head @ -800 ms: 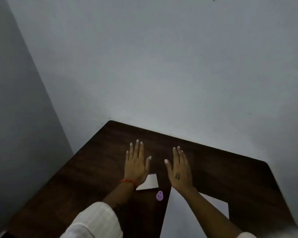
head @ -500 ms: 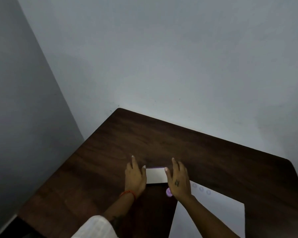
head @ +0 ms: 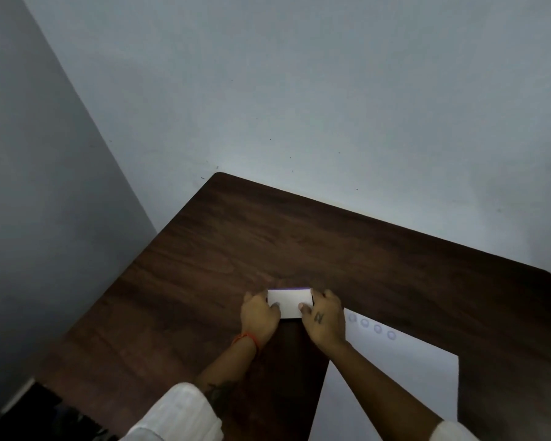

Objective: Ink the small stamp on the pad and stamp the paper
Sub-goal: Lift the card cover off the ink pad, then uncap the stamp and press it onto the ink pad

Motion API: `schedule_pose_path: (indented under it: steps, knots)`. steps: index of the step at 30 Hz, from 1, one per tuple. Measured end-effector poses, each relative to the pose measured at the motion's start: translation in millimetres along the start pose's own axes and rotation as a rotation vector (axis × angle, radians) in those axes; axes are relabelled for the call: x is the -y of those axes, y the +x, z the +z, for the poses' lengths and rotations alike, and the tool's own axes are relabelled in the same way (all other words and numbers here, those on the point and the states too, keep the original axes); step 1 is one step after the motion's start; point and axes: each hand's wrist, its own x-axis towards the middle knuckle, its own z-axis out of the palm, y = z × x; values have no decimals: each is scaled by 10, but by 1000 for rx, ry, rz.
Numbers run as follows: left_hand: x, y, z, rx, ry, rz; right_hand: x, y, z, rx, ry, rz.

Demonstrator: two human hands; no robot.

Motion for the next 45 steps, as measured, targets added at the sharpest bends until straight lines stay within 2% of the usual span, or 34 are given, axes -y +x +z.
schedule_pose_path:
  steps: [5, 10, 16, 21, 28, 31, 34, 38, 45]
  knots:
    - [-91, -55, -61, -39, 4, -4, 116, -50, -125, -82, -59, -12]
    - [2, -269, -203, -119, -43, 21, 239, -287, -162, -148, 55, -71]
    - [375, -663, -193, -109, -91, -94, 210, -690, 66, 6, 71, -78]
    - [584, -789, -98, -90, -31, -143, 173, -823, 204, 138, 87, -63]
    - [651, -772, -38, -109, 48, -125, 127, -836, 178, 216, 99, -69]
    - [595, -803, -14, -162, 77, -67, 118, -798, 85, 156, 117, -118]
    - [408, -809, 35, -202, 37, 112, 87, -757, -60, 40, 175, -136]
    - [90, -767, 194, -124, -41, 319, -28, -681, -223, -112, 178, -89]
    - [-120, -602, 490, 44, 13, 350, -195, -624, -248, -42, 193, -20]
